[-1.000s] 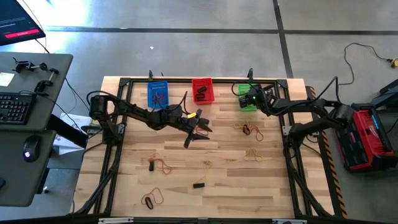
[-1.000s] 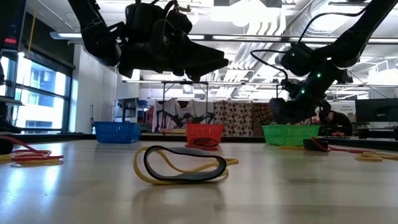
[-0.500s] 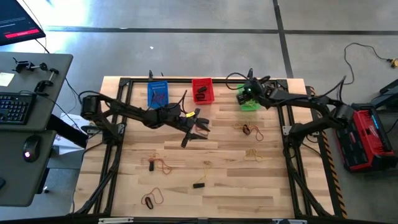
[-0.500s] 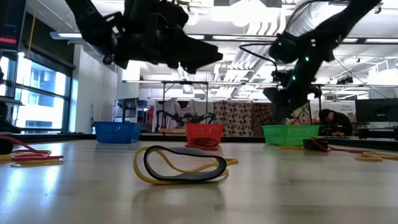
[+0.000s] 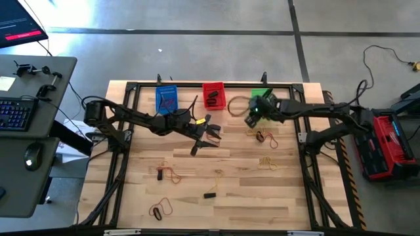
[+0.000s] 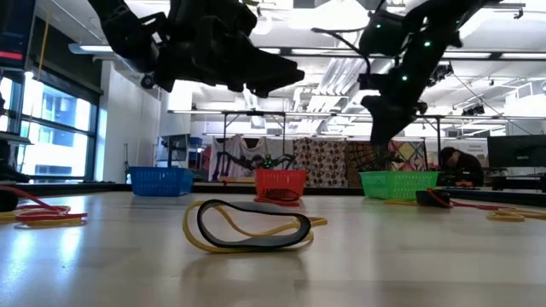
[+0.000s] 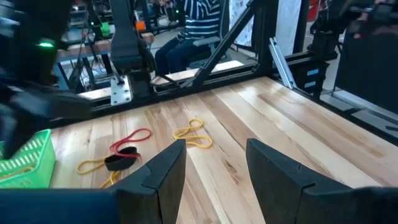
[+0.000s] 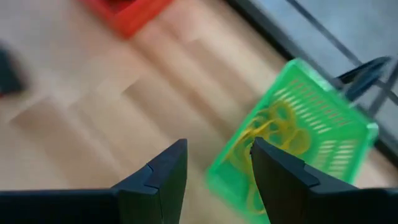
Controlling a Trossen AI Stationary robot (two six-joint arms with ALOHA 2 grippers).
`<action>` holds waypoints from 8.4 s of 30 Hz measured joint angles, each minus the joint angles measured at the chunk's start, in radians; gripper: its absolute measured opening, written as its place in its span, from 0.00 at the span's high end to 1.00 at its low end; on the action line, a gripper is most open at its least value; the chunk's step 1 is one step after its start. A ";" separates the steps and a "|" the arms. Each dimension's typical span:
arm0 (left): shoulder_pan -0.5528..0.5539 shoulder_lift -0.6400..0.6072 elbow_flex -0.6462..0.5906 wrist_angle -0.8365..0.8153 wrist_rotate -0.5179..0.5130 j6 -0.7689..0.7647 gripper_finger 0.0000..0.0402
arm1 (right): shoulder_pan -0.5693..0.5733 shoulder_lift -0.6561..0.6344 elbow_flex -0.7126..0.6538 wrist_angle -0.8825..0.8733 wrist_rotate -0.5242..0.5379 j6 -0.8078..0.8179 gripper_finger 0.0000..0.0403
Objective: Sort rubber bands into baskets
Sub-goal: Put the red rubber band into the blue bin
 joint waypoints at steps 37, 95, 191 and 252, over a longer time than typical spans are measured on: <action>-0.051 0.041 0.000 0.032 0.000 -0.008 0.64 | 0.133 -0.079 -0.219 -0.205 -0.204 0.038 0.61; -0.150 0.041 0.031 -0.015 -0.248 -0.069 0.51 | 0.672 -0.029 0.116 -0.009 0.274 0.174 1.00; -0.147 -0.020 0.214 -0.445 -0.542 -0.079 1.00 | 0.700 0.039 0.114 0.239 0.295 0.050 0.82; 0.583 -0.548 -0.078 -0.955 -0.625 -0.049 1.00 | 0.625 0.204 0.114 0.303 0.340 0.082 0.60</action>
